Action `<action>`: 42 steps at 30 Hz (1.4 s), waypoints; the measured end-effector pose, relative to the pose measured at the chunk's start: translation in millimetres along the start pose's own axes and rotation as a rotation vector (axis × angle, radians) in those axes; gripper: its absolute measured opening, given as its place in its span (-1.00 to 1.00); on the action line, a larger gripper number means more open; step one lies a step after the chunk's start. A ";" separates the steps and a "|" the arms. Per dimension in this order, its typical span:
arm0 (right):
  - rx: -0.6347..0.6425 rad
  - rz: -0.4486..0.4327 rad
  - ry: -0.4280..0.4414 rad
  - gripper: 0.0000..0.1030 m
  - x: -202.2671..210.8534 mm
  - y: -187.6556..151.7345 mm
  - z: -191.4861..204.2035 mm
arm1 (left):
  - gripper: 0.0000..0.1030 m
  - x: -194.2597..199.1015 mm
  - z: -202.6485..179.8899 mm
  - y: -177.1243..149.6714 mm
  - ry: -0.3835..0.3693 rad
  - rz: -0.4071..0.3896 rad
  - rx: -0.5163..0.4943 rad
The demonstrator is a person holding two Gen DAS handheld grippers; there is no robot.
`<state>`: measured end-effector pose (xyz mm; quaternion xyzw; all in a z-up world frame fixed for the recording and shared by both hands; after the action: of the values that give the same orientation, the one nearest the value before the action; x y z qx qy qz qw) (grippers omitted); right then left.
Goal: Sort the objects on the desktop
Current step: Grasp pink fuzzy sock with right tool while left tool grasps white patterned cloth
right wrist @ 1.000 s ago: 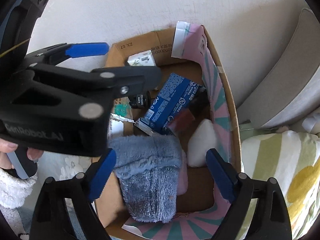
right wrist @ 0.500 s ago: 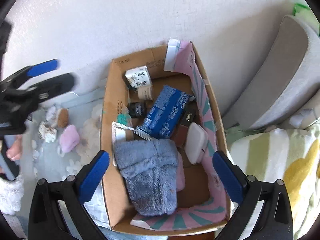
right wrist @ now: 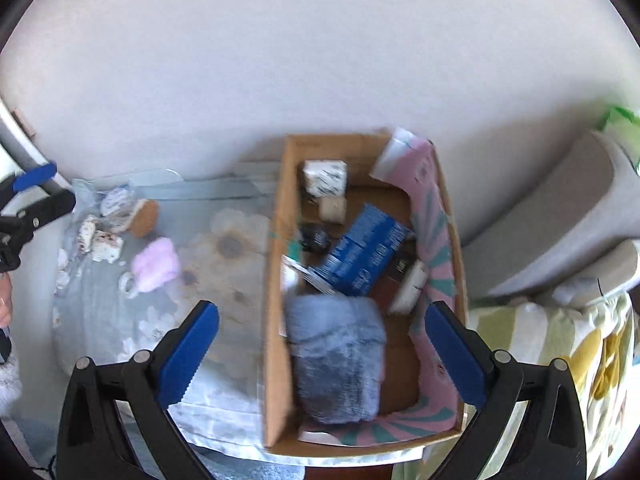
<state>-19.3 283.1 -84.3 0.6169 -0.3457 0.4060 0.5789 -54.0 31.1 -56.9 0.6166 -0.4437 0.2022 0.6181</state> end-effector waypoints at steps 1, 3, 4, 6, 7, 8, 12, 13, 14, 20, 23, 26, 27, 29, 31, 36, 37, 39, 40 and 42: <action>0.004 -0.008 0.007 0.99 1.8 2.3 5.5 | 0.99 5.4 17.6 -6.6 0.026 -0.004 0.033; 0.032 -0.022 0.015 0.99 4.2 6.7 19.1 | 0.99 9.4 47.3 -16.4 0.064 -0.011 0.097; 0.047 -0.031 0.012 0.99 4.5 8.7 26.6 | 0.99 13.0 64.8 -22.3 0.080 -0.013 0.148; 0.085 -0.054 0.034 0.99 2.7 12.4 43.1 | 0.99 16.7 85.9 -31.8 0.093 -0.025 0.227; 0.104 -0.062 0.060 0.99 -1.3 15.0 54.6 | 0.99 18.5 94.8 -36.5 0.097 -0.037 0.257; 0.118 -0.065 0.084 0.99 -5.9 16.7 63.4 | 0.99 21.4 105.2 -43.0 0.107 -0.057 0.292; 0.148 -0.037 0.156 0.99 -31.4 22.5 96.5 | 0.99 22.0 123.6 -62.8 0.148 -0.112 0.333; 0.150 -0.036 0.165 0.99 -35.5 22.0 102.4 | 0.99 18.2 127.7 -68.4 0.165 -0.121 0.333; 0.161 -0.040 0.174 0.99 -44.8 22.6 112.5 | 0.99 14.3 132.1 -72.8 0.176 -0.125 0.333; 0.193 -0.050 0.204 0.99 -98.4 19.6 146.3 | 0.79 -34.5 150.4 -71.1 0.244 -0.122 0.264; 0.175 -0.032 0.241 0.99 -124.0 20.4 158.3 | 0.68 -59.4 164.4 -66.4 0.254 -0.099 0.241; 0.172 -0.059 0.250 0.99 -138.7 23.2 166.3 | 0.53 -80.4 175.0 -66.2 0.281 -0.070 0.203; 0.174 -0.071 0.254 0.99 -142.0 24.3 168.2 | 0.50 -85.5 176.7 -66.5 0.282 -0.061 0.194; 0.170 -0.081 0.252 0.99 -149.4 27.3 171.3 | 0.42 -95.0 178.1 -66.8 0.280 -0.051 0.180; 0.165 -0.086 0.255 0.99 -154.0 29.6 172.5 | 0.42 -103.7 177.0 -68.8 0.281 -0.054 0.155; 0.135 -0.090 0.253 0.99 -167.5 33.8 175.4 | 0.38 -116.5 186.4 -73.3 0.295 -0.038 0.163; 0.123 -0.086 0.255 0.99 -170.4 34.0 175.8 | 0.37 -117.9 189.7 -73.7 0.288 -0.034 0.181; 0.105 -0.086 0.262 0.96 -174.2 33.2 177.2 | 0.32 -121.9 195.0 -75.1 0.273 -0.028 0.211; 0.097 -0.082 0.268 0.87 -177.1 32.3 178.0 | 0.23 -125.5 195.8 -76.0 0.275 -0.018 0.210; 0.093 -0.061 0.278 0.68 -183.8 30.4 180.6 | 0.06 -132.9 196.2 -78.1 0.276 0.011 0.201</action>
<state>-107.7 92.6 -236.8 0.5910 -0.2239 0.4853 0.6042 -120.1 -126.5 -238.6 0.6394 -0.3352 0.3317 0.6072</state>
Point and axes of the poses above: each gripper's, at about its wrist camera, not at the fingertips, and x roughly against the way its jaws point, z to its left, y to its top, the point moved 1 cm from there along -x, roughly the way its jaws point, and after that the axes turned 9 degrees about x, right-handed, at the moved point
